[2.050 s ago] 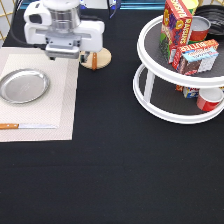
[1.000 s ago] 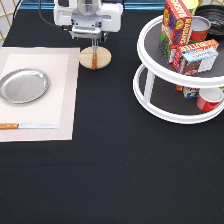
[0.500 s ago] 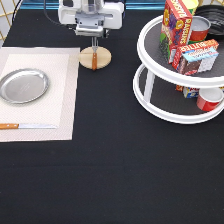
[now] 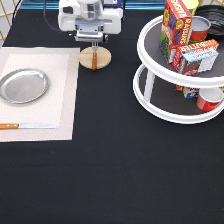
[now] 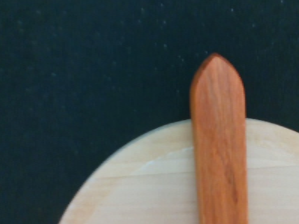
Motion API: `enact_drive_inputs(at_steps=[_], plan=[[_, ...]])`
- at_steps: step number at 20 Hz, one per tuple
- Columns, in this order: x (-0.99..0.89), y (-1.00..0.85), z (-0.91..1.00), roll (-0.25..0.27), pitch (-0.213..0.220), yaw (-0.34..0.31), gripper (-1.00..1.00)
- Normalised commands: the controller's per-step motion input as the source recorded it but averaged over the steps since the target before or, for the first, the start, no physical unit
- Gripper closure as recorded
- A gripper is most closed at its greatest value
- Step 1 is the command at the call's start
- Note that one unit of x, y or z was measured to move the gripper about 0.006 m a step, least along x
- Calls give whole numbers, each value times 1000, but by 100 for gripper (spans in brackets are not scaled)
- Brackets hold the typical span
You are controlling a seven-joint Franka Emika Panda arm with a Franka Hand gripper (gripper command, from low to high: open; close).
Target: Arrange plate and fork
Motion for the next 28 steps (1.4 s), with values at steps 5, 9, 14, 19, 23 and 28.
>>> enact_drive_inputs(at_steps=[5, 9, 14, 19, 23, 28], plan=[[96, 36, -107, 56, -60, 26, -100], [64, 47, -141, 24, -82, 16, -100], [29, 57, -251, 1, -110, 5, -100], [21, 31, -237, 0, -104, 0, -100], [22, 28, -124, 0, -94, 0, -100], [54, 111, -97, 0, -92, 2, -100]])
